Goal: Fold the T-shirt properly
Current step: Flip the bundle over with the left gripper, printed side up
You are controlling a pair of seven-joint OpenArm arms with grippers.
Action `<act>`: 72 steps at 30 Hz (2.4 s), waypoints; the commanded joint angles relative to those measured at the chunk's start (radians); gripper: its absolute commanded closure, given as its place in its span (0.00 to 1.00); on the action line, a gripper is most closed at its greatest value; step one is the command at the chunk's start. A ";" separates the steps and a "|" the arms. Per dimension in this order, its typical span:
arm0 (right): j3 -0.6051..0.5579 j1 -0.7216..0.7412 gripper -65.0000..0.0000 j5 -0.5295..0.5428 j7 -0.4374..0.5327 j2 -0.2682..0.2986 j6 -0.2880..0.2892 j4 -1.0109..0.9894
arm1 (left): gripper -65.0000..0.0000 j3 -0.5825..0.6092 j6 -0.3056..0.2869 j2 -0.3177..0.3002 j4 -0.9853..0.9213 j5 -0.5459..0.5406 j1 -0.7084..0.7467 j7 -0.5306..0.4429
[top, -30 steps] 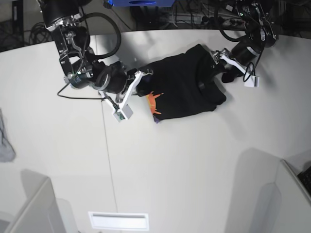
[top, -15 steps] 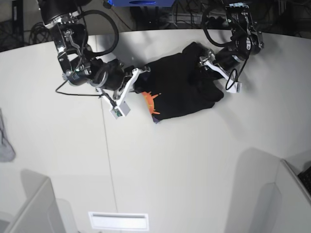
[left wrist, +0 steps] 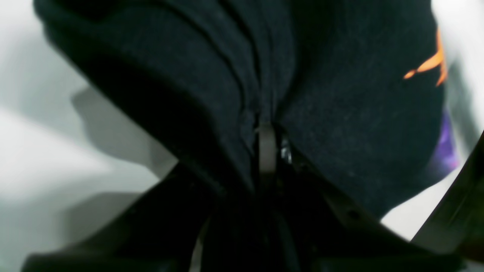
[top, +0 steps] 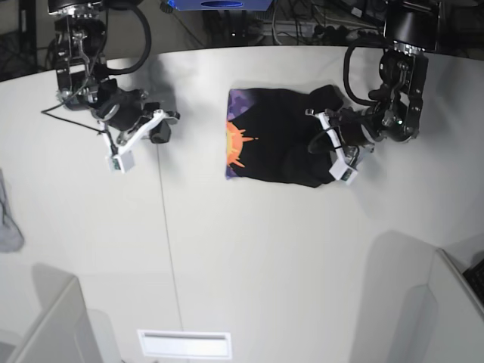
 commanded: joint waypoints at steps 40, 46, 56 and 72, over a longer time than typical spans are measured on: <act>0.510 -0.271 1.00 0.012 0.086 -0.190 0.006 0.019 | 1.00 0.960 -0.247 0.105 -0.107 0.779 -0.478 -0.178; 0.504 -0.262 1.00 0.012 0.088 -0.190 0.006 0.019 | 1.00 1.003 -0.247 0.108 -0.101 0.776 -0.513 -0.172; 0.501 -0.253 1.00 0.012 0.085 -0.184 0.006 0.019 | 0.89 1.041 -0.247 0.105 -0.098 0.774 -0.564 -0.169; 0.422 -0.246 1.00 0.012 0.085 -0.179 0.007 0.019 | 0.20 0.873 -0.247 0.105 -0.018 0.776 -0.649 -0.169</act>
